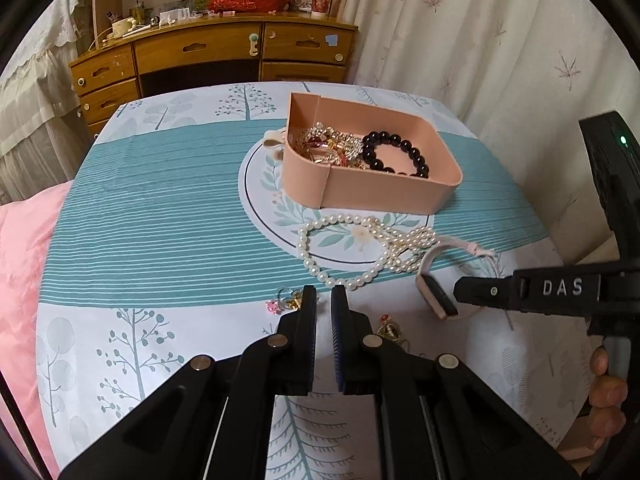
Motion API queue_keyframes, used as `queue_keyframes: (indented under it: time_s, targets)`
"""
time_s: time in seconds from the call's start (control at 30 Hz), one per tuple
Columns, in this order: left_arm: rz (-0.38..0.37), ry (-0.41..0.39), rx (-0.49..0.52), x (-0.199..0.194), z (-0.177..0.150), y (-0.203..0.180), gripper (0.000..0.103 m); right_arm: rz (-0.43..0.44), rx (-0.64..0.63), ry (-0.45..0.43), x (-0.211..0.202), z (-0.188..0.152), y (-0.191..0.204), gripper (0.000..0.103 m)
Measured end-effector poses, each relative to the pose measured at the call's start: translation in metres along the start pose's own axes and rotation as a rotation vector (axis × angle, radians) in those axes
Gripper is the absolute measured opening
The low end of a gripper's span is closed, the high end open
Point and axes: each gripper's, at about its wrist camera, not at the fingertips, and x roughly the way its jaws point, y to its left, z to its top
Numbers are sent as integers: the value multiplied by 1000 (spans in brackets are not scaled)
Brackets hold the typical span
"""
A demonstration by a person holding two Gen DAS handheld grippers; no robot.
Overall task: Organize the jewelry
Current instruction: 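Release watch into pink box with right tool while left tool lifts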
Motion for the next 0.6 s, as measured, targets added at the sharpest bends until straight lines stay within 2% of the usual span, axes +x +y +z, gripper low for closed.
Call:
queue_keyframes:
  time_s: [0.13,0.27,0.5,0.6]
  targets:
    - [-38,-29,-31,-12,9,2,5,30,-41,-24,-11,0,0,14]
    - [-23,-58,-24,-23,21,1,5,51,-103,-75,-26,0,2,14]
    - [27,-111,8,-37,44,2,5,57,-262,-248,-57,18,15,14]
    - [35,-85,-7,-34,51,4,5,46,-324,-328,-64,30,20,14]
